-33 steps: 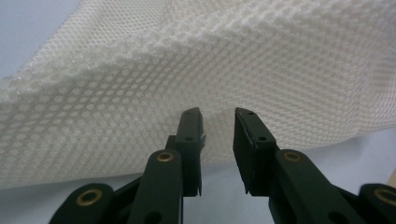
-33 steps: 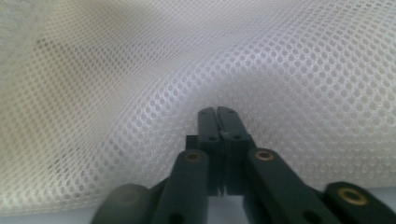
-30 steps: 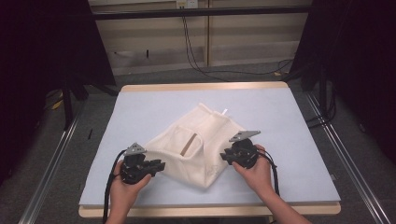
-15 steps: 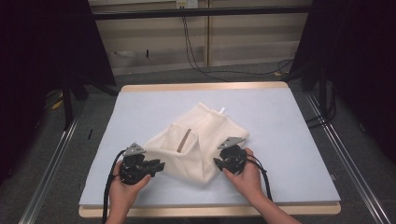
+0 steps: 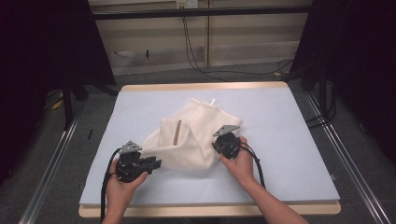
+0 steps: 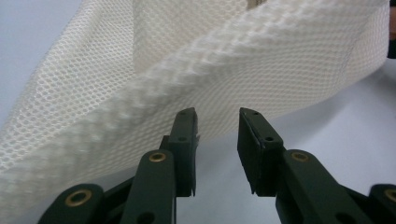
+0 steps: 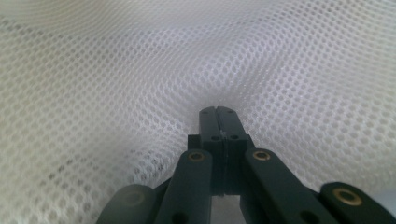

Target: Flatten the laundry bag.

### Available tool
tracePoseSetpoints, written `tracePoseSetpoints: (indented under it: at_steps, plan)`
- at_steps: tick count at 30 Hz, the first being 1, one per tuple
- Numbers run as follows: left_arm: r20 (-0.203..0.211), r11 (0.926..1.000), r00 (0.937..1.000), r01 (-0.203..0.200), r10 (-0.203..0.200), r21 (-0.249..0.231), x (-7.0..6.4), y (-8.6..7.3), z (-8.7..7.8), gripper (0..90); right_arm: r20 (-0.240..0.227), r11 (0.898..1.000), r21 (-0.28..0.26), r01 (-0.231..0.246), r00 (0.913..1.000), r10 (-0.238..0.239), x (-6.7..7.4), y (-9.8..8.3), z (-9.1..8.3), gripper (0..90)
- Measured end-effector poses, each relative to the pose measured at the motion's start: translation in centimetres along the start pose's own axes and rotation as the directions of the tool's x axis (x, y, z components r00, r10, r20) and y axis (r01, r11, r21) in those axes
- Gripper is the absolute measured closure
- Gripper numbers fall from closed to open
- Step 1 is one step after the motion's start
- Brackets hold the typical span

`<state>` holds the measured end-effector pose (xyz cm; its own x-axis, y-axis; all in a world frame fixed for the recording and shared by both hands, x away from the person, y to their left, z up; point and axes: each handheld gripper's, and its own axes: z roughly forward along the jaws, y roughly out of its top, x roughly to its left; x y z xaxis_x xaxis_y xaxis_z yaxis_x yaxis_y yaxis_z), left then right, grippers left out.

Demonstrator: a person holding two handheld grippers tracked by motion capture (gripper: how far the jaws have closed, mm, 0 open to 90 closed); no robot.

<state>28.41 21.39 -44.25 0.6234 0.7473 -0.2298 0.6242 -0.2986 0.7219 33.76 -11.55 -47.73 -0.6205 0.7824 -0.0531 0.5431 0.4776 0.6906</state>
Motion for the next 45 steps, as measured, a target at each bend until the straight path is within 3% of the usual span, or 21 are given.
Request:
tracePoseSetpoints:
  at_steps: [4,6,8,13,21,25,29,30,31,32,33,34,35,37,39,40,42,43,44,45]
  plan:
    - [0.003,1.0,1.0,0.008,-0.008,0.001,0.2,0.1,0.1,67.7,0.004,0.999,-0.013,-0.043,0.9991,0.043,-1.5,0.6,0.7,90.0]
    - [0.005,1.0,1.0,0.008,-0.008,-0.001,0.2,0.1,0.0,67.7,-0.025,0.996,-0.025,-0.091,0.9956,0.091,-2.2,0.6,0.8,90.0]
    - [0.009,1.0,1.0,0.005,-0.005,0.0,0.2,0.2,-0.2,67.7,-0.027,0.998,-0.032,-0.055,0.9982,0.054,-2.2,0.4,0.6,90.0]
    - [0.005,1.0,1.0,-0.002,0.002,-0.002,-0.4,0.6,-0.8,66.0,-0.069,0.994,-0.057,-0.09,0.9939,0.086,-2.6,0.0,-0.4,88.0]
    - [0.016,0.9992,0.9998,-0.01,0.009,0.038,-0.6,0.7,-1.1,63.2,-0.081,0.99,-0.108,-0.092,0.9933,0.083,-1.7,-0.4,-2.5,60.9]
    - [0.01,0.9996,1.0,-0.001,0.0,0.028,-0.5,0.6,-1.3,62.9,-0.118,0.987,-0.129,-0.096,0.9897,0.081,-0.9,-0.2,-3.4,56.6]
    - [0.0,0.9996,1.0,-0.005,0.005,0.029,-0.4,0.4,-1.8,62.3,-0.159,0.991,-0.12,-0.059,0.9865,0.04,0.5,-0.4,-3.5,53.7]
    - [-0.002,0.9997,1.0,0.005,-0.005,0.023,-0.3,0.2,-1.8,61.7,-0.194,0.994,-0.1,-0.047,0.9807,0.027,1.3,-0.8,-3.1,51.0]
    - [-0.002,0.9997,1.0,0.005,-0.005,0.023,-0.3,0.2,-1.8,61.5,-0.194,0.994,-0.1,-0.047,0.9807,0.027,1.3,-0.8,-3.1,51.0]
    - [-0.006,0.9996,0.9999,0.015,-0.015,0.025,-0.2,-0.1,-1.9,61.0,-0.153,0.998,-0.07,0.004,0.9881,-0.015,2.0,-1.3,-2.4,49.8]
    - [-0.006,0.9996,0.9999,0.015,-0.015,0.025,-0.2,-0.1,-1.9,60.5,-0.153,0.998,-0.07,0.004,0.9881,-0.015,2.0,-1.3,-2.4,49.8]
    - [-0.013,0.9995,0.9998,0.016,-0.016,0.028,-0.1,-0.3,-2.0,60.5,-0.115,0.998,-0.052,0.026,0.9928,-0.032,2.2,-1.5,-2.2,49.7]
    - [-0.015,0.9995,0.9997,0.018,-0.018,0.027,0.0,-0.4,-2.1,59.9,-0.108,0.998,-0.048,0.039,0.9932,-0.044,2.3,-1.8,-1.7,49.3]
    - [-0.025,0.9991,0.9991,0.035,-0.035,0.021,0.2,-0.7,-2.3,57.7,-0.09,0.998,-0.05,0.024,0.9955,-0.029,2.5,-2.0,-1.5,50.2]
    - [-0.038,0.9988,0.9984,0.042,-0.041,0.023,0.4,-1.0,-2.7,56.2,-0.083,0.998,-0.034,0.051,0.9951,-0.054,2.8,-1.8,-1.4,54.6]
    - [-0.043,0.9985,0.9979,0.049,-0.048,0.024,0.5,-1.2,-2.9,54.4,-0.099,0.998,-0.026,0.061,0.9931,-0.063,2.9,-1.6,-1.4,65.6]
    - [-0.057,0.9982,0.9967,0.059,-0.058,0.015,0.5,-1.5,-3.3,53.8,-0.118,0.998,-0.022,0.057,0.9913,-0.059,2.8,-1.5,-1.3,68.2]
    - [-0.064,0.9981,0.9963,0.06,-0.058,0.017,0.5,-1.6,-3.4,53.2,-0.125,0.997,-0.023,0.068,0.9897,-0.07,2.7,-1.4,-1.2,72.2]
    - [-0.064,0.9981,0.9963,0.058,-0.057,0.021,0.6,-1.8,-3.5,51.4,-0.159,0.997,-0.018,0.076,0.9843,-0.078,2.7,-1.2,-1.1,84.1]
    - [-0.067,0.9976,0.9955,0.068,-0.067,0.017,0.6,-1.9,-3.5,51.4,-0.159,0.997,-0.018,0.076,0.9843,-0.078,2.7,-1.2,-1.1,84.1]
